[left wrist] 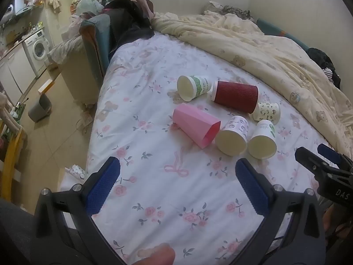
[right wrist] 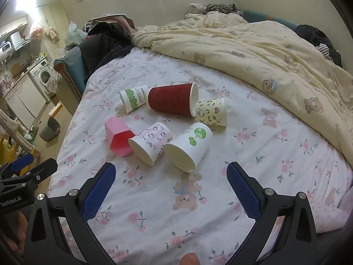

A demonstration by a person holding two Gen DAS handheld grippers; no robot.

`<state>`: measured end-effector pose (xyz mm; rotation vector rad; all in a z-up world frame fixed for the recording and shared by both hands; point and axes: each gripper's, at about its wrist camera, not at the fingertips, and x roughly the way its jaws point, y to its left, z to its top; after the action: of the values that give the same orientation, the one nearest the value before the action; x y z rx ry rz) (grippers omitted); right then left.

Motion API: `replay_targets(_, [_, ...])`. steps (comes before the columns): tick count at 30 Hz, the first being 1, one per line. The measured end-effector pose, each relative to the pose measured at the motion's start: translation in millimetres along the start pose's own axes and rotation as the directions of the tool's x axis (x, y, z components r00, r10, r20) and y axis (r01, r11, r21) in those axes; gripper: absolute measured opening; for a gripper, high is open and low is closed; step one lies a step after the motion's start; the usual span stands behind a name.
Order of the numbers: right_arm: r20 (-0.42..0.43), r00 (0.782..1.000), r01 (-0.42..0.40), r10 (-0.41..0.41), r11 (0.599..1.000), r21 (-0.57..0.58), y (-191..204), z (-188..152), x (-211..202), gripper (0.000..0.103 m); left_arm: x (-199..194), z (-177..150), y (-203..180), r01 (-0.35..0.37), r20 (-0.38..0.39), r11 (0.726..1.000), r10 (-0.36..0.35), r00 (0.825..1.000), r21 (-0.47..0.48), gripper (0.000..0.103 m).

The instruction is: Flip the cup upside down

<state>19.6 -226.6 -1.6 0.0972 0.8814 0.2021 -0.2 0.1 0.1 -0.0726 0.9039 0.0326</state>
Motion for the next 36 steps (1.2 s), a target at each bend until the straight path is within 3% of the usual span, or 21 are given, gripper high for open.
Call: replay_targets(36, [-0.001, 1.000, -0.003, 0.003, 1.000, 0.007, -2.9, 0.2, -1.6, 0.103, -0.2, 0.0, 0.0, 0.001, 0.001, 1.000, -0.001, 1.000, 0.000, 0.103])
